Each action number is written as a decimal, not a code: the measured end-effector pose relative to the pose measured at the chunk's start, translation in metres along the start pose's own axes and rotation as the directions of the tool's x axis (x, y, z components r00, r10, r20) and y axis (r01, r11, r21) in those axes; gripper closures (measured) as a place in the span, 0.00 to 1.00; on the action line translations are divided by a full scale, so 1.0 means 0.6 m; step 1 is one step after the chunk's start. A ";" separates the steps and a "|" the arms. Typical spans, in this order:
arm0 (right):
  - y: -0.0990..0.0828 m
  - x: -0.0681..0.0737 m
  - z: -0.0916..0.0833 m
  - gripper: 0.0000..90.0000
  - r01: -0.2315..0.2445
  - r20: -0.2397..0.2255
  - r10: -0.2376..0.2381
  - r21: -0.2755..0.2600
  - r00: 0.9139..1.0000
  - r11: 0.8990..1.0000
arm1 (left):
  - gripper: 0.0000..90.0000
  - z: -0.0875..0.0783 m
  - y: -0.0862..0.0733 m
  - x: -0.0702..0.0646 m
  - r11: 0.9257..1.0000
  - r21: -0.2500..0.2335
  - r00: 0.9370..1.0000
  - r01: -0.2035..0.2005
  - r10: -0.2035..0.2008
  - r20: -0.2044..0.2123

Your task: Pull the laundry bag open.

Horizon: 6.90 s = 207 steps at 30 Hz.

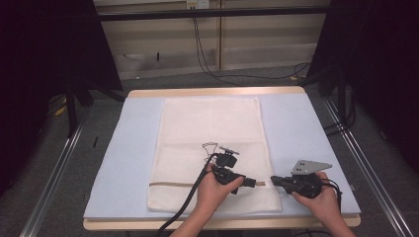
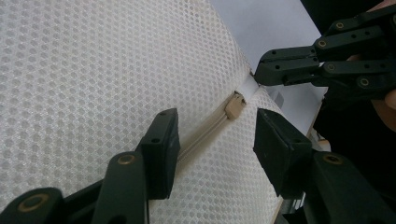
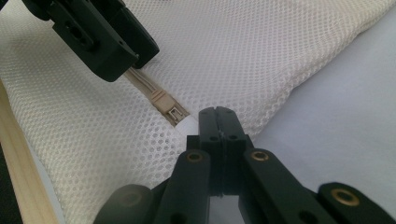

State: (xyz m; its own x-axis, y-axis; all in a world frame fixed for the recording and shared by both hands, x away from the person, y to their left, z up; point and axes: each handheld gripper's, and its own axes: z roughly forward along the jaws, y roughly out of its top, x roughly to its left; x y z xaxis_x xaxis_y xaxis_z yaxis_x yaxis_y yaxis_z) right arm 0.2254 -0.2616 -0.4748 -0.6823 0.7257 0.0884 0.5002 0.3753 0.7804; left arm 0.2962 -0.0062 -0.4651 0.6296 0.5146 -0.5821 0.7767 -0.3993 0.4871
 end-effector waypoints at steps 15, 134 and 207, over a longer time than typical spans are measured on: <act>-0.001 0.003 0.004 1.00 0.002 -0.006 -0.002 0.018 1.000 1.000 | 0.68 0.025 0.008 -0.008 0.997 0.026 0.995 0.077 -0.079 0.063; -0.001 0.011 0.015 1.00 0.096 -0.011 -0.095 0.094 0.995 0.991 | 0.97 -0.019 0.008 0.029 0.975 0.084 0.977 0.207 -0.211 0.033; -0.002 0.012 0.015 1.00 0.080 -0.007 -0.079 0.095 0.997 0.992 | 0.97 -0.074 -0.018 0.075 0.963 0.062 0.962 0.263 -0.267 0.058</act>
State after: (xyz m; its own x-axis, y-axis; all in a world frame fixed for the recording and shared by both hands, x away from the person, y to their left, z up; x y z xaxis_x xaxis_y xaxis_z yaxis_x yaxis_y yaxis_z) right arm 0.2248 -0.2519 -0.4806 -0.7239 0.6893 0.0308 0.4928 0.4853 0.7223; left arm 0.3154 0.0547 -0.4678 0.3996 0.5574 -0.7277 0.9146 -0.2963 0.2753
